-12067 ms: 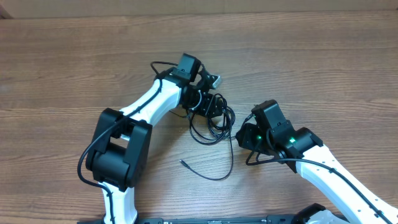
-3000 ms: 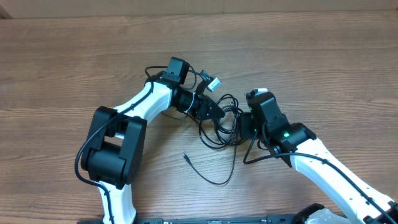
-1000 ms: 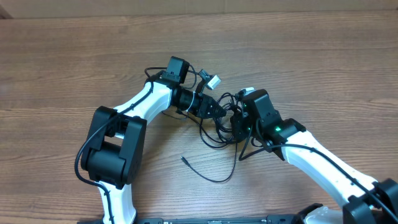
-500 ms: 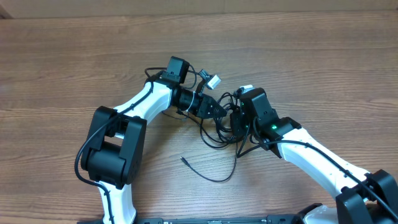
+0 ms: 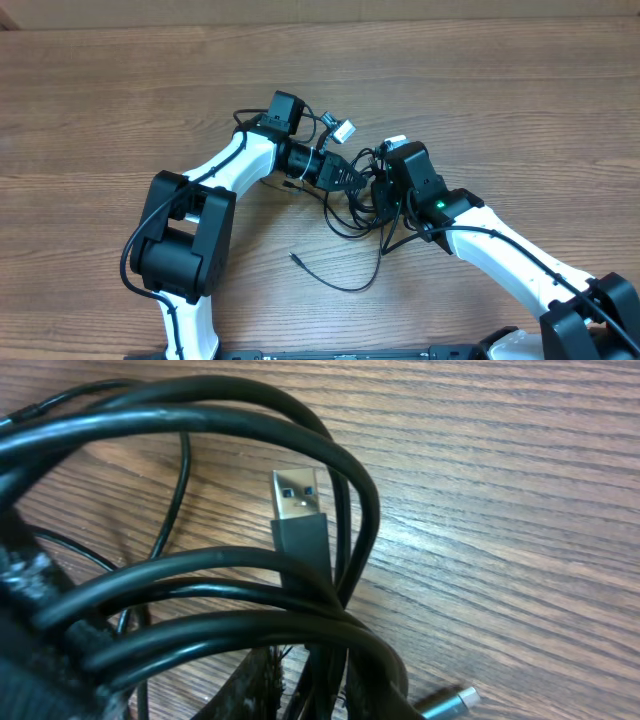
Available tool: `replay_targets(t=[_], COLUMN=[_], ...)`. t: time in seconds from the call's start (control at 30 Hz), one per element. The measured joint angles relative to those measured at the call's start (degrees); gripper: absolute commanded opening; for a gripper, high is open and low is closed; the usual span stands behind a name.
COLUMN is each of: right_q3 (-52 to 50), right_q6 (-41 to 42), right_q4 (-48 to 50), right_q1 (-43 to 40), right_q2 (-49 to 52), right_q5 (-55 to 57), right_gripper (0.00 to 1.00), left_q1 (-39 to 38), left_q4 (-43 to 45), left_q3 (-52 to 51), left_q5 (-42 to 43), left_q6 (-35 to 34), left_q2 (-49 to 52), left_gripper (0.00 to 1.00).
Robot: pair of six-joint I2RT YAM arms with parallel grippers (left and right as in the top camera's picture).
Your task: Untangle cables
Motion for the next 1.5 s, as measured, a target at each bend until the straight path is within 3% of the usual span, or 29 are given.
replay_targets(t=[0.1,0.47,0.87,1.13,1.5], right_q3=[0.0,0.0,0.1,0.0,0.1], right_q6=[0.0,-0.2,4.4,16.6,45.4], right_q4=[-0.4,-2.0,-13.4,-18.5,-24.5], right_q1=[0.0,0.0,0.0,0.0,0.0], right_q2=[0.0,-0.4,-7.0,-7.0,-7.0], right_q5=[0.2,-3.8,-10.2,-11.0,-11.6], right_gripper=[0.04,0.04,0.04,0.04,0.04], left_q1=[0.0,0.0,0.0,0.7,0.8], left_q4=[-0.2,0.5,1.9,2.0,2.1], left_q3=[0.0,0.0,0.0,0.0,0.0], left_q5=[0.3,0.3,0.3,-0.9,-1.9], left_q6=[0.0,0.0,0.0,-0.2,-0.2], left_q2=[0.0,0.0,0.0,0.0,0.0], left_gripper=[0.04,0.04,0.04,0.04,0.04])
